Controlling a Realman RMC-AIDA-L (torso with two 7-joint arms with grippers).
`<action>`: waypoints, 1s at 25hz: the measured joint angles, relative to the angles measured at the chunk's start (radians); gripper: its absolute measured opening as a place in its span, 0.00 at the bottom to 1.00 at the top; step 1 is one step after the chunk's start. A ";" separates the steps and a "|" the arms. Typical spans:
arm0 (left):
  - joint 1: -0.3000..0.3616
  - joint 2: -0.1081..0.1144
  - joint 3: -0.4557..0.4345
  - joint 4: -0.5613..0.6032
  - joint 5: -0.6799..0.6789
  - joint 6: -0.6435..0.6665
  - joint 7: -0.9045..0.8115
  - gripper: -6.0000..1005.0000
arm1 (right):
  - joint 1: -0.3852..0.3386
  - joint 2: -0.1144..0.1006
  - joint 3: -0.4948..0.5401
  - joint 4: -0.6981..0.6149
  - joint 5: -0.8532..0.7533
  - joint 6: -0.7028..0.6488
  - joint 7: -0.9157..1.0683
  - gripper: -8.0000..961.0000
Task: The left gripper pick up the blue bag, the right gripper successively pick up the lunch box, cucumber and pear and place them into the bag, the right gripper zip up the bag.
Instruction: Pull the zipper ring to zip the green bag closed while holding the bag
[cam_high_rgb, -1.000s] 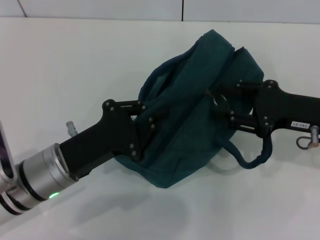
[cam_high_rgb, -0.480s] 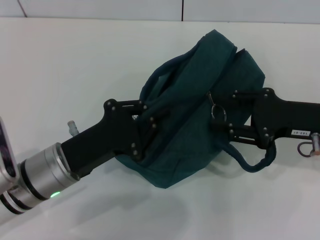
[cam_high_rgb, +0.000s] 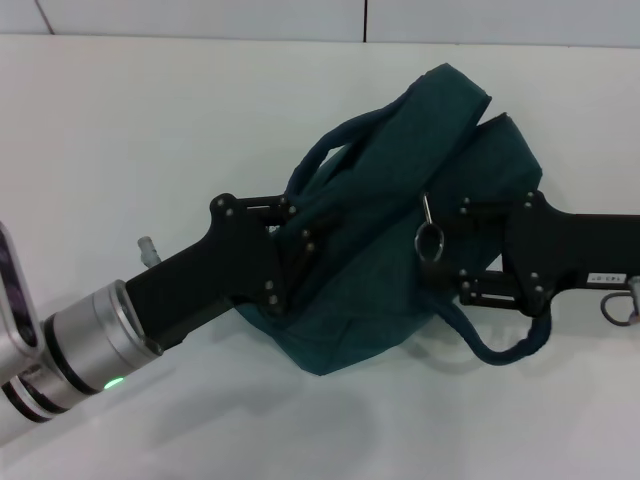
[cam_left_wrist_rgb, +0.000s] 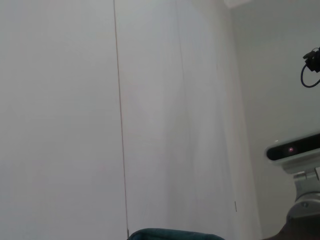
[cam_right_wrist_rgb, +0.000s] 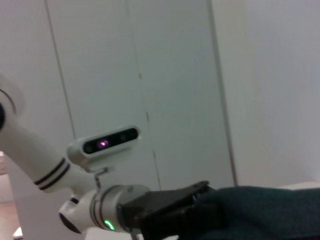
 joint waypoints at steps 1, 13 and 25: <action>0.000 0.000 0.000 0.000 0.000 0.000 0.000 0.05 | 0.000 -0.002 0.009 0.000 -0.006 -0.012 0.000 0.52; -0.003 0.000 -0.002 0.000 -0.002 -0.009 0.007 0.06 | 0.000 0.005 0.104 0.002 -0.069 -0.067 0.001 0.50; -0.003 0.003 -0.006 0.000 -0.002 -0.010 0.008 0.05 | 0.009 0.013 0.119 0.002 -0.095 -0.056 0.019 0.45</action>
